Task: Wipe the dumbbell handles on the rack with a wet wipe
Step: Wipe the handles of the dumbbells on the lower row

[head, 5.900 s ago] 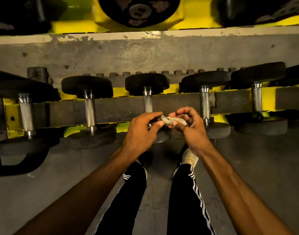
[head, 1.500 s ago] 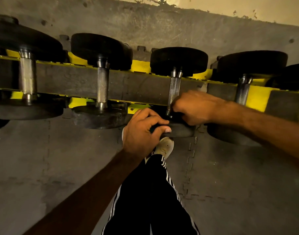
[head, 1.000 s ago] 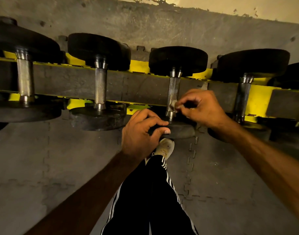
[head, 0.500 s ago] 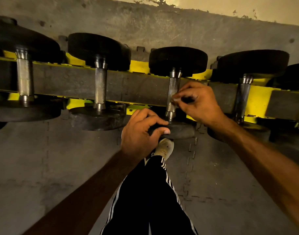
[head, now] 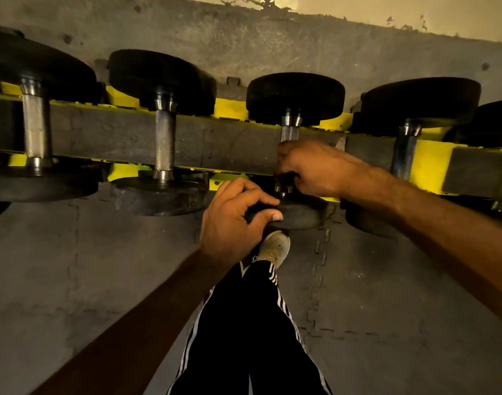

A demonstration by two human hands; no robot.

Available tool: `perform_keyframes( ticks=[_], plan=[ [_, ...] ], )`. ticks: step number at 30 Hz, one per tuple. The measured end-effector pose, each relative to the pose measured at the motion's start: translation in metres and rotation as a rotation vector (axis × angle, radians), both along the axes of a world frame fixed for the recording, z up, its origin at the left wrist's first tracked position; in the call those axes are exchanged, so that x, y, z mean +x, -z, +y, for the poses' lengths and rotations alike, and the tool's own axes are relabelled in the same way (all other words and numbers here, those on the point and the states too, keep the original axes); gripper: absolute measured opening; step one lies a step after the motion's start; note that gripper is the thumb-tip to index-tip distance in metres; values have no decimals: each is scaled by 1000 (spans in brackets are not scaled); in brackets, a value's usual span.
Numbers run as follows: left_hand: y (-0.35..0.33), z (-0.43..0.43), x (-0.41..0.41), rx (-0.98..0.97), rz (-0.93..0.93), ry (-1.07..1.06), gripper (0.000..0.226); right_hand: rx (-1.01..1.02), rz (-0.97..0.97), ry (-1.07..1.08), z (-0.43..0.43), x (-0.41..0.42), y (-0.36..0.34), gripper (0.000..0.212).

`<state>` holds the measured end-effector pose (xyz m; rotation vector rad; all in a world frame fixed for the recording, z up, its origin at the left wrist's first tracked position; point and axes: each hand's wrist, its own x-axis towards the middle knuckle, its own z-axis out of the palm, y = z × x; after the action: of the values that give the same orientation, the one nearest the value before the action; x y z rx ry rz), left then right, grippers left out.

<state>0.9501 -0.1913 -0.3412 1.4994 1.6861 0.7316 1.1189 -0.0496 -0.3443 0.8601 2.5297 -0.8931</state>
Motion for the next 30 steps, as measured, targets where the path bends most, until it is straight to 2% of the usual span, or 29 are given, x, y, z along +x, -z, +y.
perform_keyframes(
  ticks=[4, 6, 9, 13, 16, 18, 24, 27, 29, 30],
  plan=[
    [-1, -1, 1, -10, -3, -16, 17, 219, 30, 181, 13, -4, -3, 14],
    [-2, -1, 2, -17, 0, -20, 17, 169, -16, 89, 3, -13, -7, 13],
    [-2, 0, 2, -21, -1, -9, 17, 103, -163, -128, -10, -25, -14, 25],
    [-2, -1, 1, -29, -8, -11, 18, 262, -190, -13, 7, -30, -14, 22],
    [-5, -1, 3, -35, -1, -24, 18, 159, -197, -164, -6, -38, -19, 21],
    [-6, 0, 2, -35, -1, -14, 19, 105, -159, -181, -7, -36, -17, 23],
    [-5, 0, 2, -45, -3, -17, 17, 208, 129, 335, 3, 1, -10, 16],
    [-5, 0, 3, -42, -7, -16, 19, 47, 159, 461, -34, 11, -10, 3],
    [-5, 0, 1, -38, -4, -7, 20, -36, 137, 603, -43, 16, 0, 9],
    [-5, 0, 1, -34, 1, -3, 21, -53, 180, 741, -40, 16, 6, 13]
  ],
)
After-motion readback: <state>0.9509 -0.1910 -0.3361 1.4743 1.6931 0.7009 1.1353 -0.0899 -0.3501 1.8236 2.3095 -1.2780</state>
